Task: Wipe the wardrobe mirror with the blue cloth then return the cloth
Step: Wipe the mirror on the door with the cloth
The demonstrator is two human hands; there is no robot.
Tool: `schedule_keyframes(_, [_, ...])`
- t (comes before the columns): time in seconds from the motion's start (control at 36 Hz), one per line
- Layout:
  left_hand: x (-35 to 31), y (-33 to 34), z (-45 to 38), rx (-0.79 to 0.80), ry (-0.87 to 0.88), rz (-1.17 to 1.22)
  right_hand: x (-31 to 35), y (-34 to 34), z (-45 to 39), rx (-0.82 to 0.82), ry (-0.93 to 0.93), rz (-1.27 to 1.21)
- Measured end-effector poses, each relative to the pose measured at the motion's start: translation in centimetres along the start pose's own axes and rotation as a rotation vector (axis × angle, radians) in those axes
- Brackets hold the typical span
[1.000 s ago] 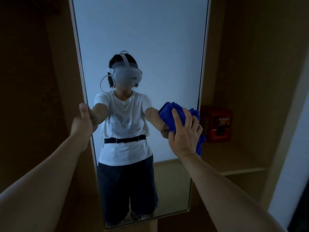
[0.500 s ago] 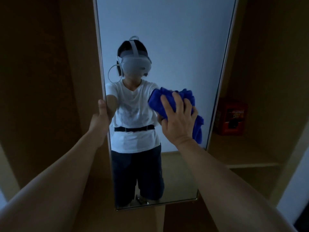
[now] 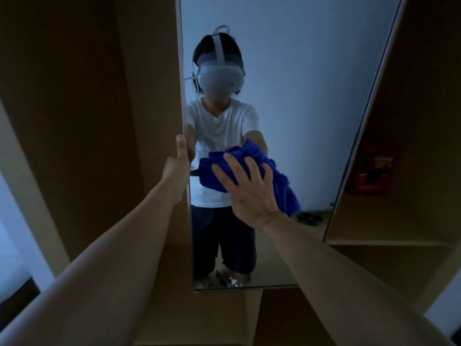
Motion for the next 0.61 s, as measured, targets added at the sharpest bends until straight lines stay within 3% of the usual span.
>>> schedule_keyframes(0.11, [0.3, 0.0, -0.1, 0.041, 0.001, 0.017, 1.6, 0.1, -0.9, 0.015, 0.0, -0.05])
schedule_keyframes(0.28, [1.0, 0.0, -0.4, 0.002, -0.082, 0.028, 4.4, 1.8, 1.2, 0.086, -0.209, -0.048])
schedule_keyframes(0.61, [1.6, 0.0, -0.6, -0.06, 0.035, -0.038, 9.5, 6.3, 9.0, 0.164, -0.374, -0.001])
Point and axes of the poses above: each hand's wrist, its own z-axis away from the middle knuckle, its own y-axis out of the palm, x = y × z, the point moved 4 cm from there along -z, towards the middle knuckle, and after that the axes turned 7 degrees about z, right-handed, at the moved point
